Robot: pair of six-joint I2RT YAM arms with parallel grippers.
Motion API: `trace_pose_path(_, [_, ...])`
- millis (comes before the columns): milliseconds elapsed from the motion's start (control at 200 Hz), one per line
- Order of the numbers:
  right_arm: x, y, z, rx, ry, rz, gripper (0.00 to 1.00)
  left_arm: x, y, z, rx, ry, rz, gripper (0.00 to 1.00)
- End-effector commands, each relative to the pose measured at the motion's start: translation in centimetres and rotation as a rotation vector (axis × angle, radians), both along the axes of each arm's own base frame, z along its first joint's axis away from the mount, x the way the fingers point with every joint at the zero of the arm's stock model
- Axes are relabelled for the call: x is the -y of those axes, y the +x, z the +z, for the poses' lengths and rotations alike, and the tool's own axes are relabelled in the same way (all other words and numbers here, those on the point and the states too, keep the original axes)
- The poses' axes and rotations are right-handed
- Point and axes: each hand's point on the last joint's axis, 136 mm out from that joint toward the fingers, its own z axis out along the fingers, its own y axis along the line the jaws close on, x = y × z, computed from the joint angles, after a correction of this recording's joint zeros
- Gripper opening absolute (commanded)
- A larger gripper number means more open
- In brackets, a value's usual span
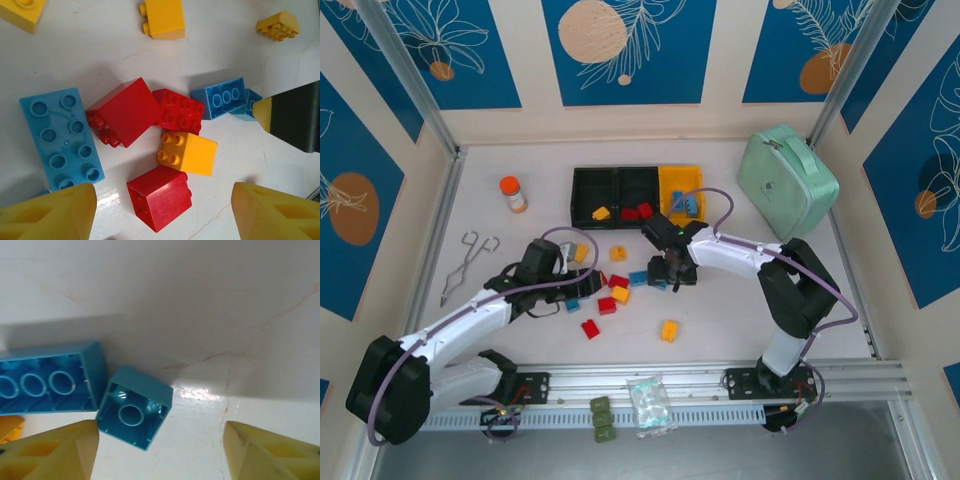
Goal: Sort the legos into containers by color
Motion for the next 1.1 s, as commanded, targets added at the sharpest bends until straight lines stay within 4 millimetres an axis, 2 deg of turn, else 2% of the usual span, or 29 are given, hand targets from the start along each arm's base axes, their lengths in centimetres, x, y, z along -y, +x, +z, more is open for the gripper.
trace_pose_path(0, [0.7,-0.3,-0.9,-0.025,0.002,-0.051,0.62,0.5,0.0,-0.1,-0.007,-0.019,-0.006,0.71])
trace_pose_path(55, [1.3,-0.5,-1.3,-0.035,-0.004,-0.068,0.58,0.5,-0.1,-0.2,-0.010,-0.019,-0.005,0.71])
trace_pose_path(285, [3.8,-0.6,-0.9,-0.020,-0.027,-0.116,0.58,0.2,-0.2,-0.4,-0.010,-0.010,0.005,0.71])
trace_pose_path(555, [3.2,0.8,1.2,0.044,-0.007,-0.096,0.69,0.5,0.0,-0.4,-0.016,-0.022,0.005,0.71])
trace_pose_path(780, [2.6,3.2,1.1,0.056,0.017,-0.121,0.72,0.4,-0.2,-0.7,-0.020,-0.018,0.009,0.71])
trace_pose_path(995, [2.3,5.3,-0.4,0.030,0.031,-0.177,0.69,0.2,-0.4,-1.0,-0.030,-0.018,0.014,0.71])
trace_pose_path(1055, [2.1,5.5,-0.8,0.018,0.025,-0.180,0.65,0.2,-0.4,-1.0,-0.028,-0.016,0.014,0.71])
trace_pose_path(1095, [2.0,5.5,-1.2,0.005,0.020,-0.179,0.58,0.2,-0.4,-1.1,-0.031,-0.014,0.015,0.71])
